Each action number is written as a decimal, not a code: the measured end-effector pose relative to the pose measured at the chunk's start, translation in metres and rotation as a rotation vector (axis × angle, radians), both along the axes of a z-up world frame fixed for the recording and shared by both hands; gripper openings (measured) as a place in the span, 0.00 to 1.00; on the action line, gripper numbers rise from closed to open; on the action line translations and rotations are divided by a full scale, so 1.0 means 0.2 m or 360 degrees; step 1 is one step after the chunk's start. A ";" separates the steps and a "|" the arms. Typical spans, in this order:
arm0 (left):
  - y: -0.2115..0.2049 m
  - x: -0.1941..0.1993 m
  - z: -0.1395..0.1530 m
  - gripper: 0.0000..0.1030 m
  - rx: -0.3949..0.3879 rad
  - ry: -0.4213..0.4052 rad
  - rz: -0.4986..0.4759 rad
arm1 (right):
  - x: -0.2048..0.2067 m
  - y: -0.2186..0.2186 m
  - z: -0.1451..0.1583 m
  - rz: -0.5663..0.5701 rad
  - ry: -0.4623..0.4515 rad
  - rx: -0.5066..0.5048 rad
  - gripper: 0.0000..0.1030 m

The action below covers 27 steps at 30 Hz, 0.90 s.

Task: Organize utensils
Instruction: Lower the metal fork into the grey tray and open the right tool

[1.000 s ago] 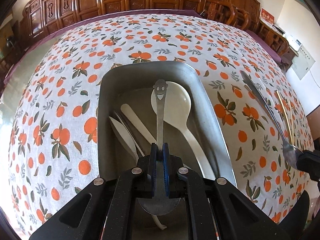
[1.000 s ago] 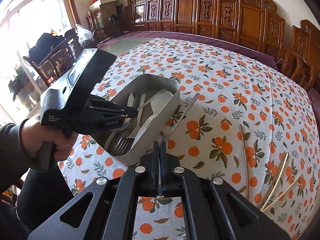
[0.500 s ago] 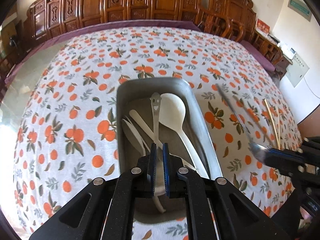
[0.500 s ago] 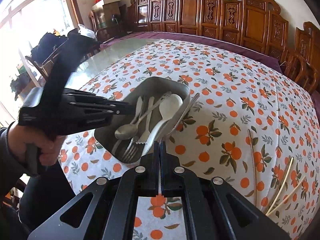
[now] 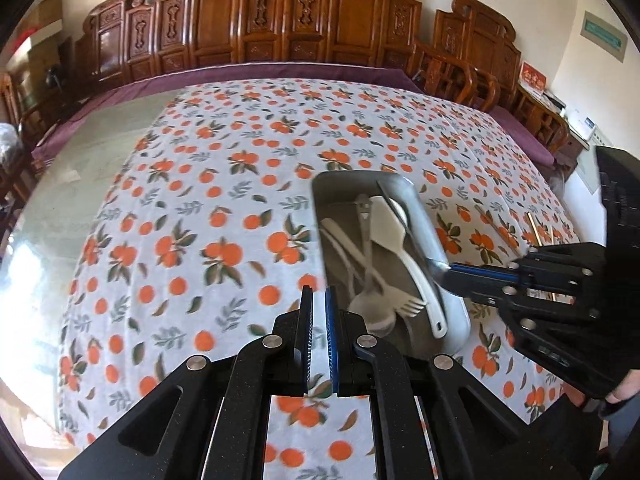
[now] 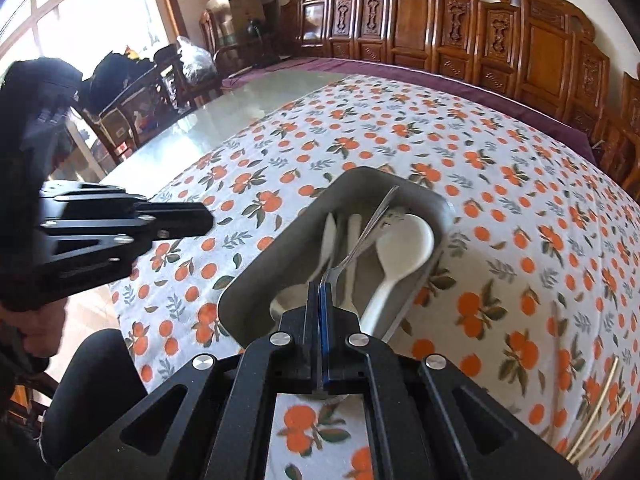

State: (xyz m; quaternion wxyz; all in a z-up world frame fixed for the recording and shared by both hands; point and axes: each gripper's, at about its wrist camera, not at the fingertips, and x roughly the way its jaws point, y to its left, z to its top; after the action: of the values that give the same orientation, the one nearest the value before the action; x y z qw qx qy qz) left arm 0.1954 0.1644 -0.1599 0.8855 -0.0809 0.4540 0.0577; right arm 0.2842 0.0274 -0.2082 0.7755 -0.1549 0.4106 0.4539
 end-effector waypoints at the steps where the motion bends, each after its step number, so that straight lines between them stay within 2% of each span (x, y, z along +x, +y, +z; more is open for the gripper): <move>1: 0.01 -0.02 0.01 0.05 0.0006 -0.0004 0.0006 | 0.00 0.04 -0.02 0.0006 0.0003 -0.0010 0.02; 12: 0.12 -0.12 0.04 0.05 0.0012 -0.0014 0.0062 | 0.06 0.22 -0.11 -0.0002 0.0019 -0.0074 0.02; 18: 0.14 -0.14 0.03 0.05 0.0012 -0.0009 0.0070 | 0.10 0.25 -0.13 -0.0023 0.0068 -0.0070 0.02; 27: 0.12 -0.14 0.01 0.05 0.0013 0.0007 0.0061 | 0.04 0.24 -0.17 0.0011 0.0129 -0.0054 0.02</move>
State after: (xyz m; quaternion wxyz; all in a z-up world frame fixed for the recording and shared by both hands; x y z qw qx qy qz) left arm 0.1682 0.1883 -0.1574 0.8834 -0.0859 0.4542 0.0766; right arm 0.2913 0.0757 -0.2414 0.7539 -0.1509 0.4487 0.4555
